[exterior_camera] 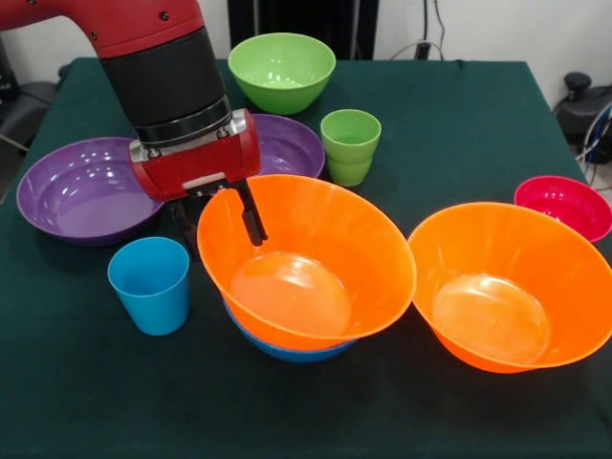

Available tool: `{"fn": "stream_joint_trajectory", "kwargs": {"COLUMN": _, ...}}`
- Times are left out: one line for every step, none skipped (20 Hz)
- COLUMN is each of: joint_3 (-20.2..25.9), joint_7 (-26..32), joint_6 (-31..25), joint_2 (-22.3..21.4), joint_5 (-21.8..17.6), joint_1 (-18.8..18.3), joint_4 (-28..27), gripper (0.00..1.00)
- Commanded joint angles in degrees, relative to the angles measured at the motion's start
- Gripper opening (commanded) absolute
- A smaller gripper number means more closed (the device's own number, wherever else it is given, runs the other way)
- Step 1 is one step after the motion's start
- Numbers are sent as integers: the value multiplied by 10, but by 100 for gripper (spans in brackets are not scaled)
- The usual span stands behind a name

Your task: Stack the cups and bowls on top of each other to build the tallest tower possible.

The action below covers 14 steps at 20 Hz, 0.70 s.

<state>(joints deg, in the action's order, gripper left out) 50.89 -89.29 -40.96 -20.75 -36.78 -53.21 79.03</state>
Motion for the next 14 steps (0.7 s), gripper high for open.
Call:
{"fn": "stream_joint_trajectory", "kwargs": {"joint_3": 29, "joint_7": 118, "joint_6": -40, "joint_2": -66, "joint_5": 18, "joint_1": -17, "joint_4": 59, "gripper": 100}}
{"fn": "stream_joint_trajectory", "kwargs": {"joint_3": 34, "joint_7": 104, "joint_6": -52, "joint_2": -96, "joint_5": 33, "joint_1": -24, "joint_4": 78, "gripper": 100}}
{"fn": "stream_joint_trajectory", "kwargs": {"joint_3": 41, "joint_7": 90, "joint_6": -77, "joint_2": -134, "joint_5": 55, "joint_1": -31, "joint_4": 98, "gripper": 100}}
{"fn": "stream_joint_trajectory", "kwargs": {"joint_3": 45, "joint_7": 86, "joint_6": -91, "joint_2": -154, "joint_5": 67, "joint_1": -34, "joint_4": 107, "gripper": 100}}
{"fn": "stream_joint_trajectory", "kwargs": {"joint_3": 53, "joint_7": 88, "joint_6": -115, "joint_2": -184, "joint_5": 83, "joint_1": -38, "joint_4": 118, "gripper": 100}}
{"fn": "stream_joint_trajectory", "kwargs": {"joint_3": 53, "joint_7": 81, "joint_6": -124, "joint_2": -198, "joint_5": 93, "joint_1": -39, "joint_4": 124, "gripper": 100}}
{"fn": "stream_joint_trajectory", "kwargs": {"joint_3": 47, "joint_7": 59, "joint_6": -140, "joint_2": -222, "joint_5": 107, "joint_1": -35, "joint_4": 130, "gripper": 100}}
{"fn": "stream_joint_trajectory", "kwargs": {"joint_3": 47, "joint_7": 53, "joint_6": -146, "joint_2": -231, "joint_5": 114, "joint_1": -34, "joint_4": 133, "gripper": 100}}
{"fn": "stream_joint_trajectory", "kwargs": {"joint_3": 48, "joint_7": 53, "joint_6": -149, "joint_2": -245, "joint_5": 118, "joint_1": -33, "joint_4": 138, "gripper": 100}}
{"fn": "stream_joint_trajectory", "kwargs": {"joint_3": 49, "joint_7": 55, "joint_6": -151, "joint_2": -252, "joint_5": 121, "joint_1": -31, "joint_4": 141, "gripper": 100}}
{"fn": "stream_joint_trajectory", "kwargs": {"joint_3": 45, "joint_7": 55, "joint_6": -153, "joint_2": -265, "joint_5": 121, "joint_1": -27, "joint_4": 146, "gripper": 100}}
{"fn": "stream_joint_trajectory", "kwargs": {"joint_3": 41, "joint_7": 49, "joint_6": -155, "joint_2": -275, "joint_5": 123, "joint_1": -23, "joint_4": 151, "gripper": 100}}
{"fn": "stream_joint_trajectory", "kwargs": {"joint_3": 32, "joint_7": 36, "joint_6": -158, "joint_2": -289, "joint_5": 125, "joint_1": -15, "joint_4": 162, "gripper": 100}}
{"fn": "stream_joint_trajectory", "kwargs": {"joint_3": 30, "joint_7": 29, "joint_6": -154, "joint_2": -297, "joint_5": 128, "joint_1": -11, "joint_4": 171, "gripper": 100}}
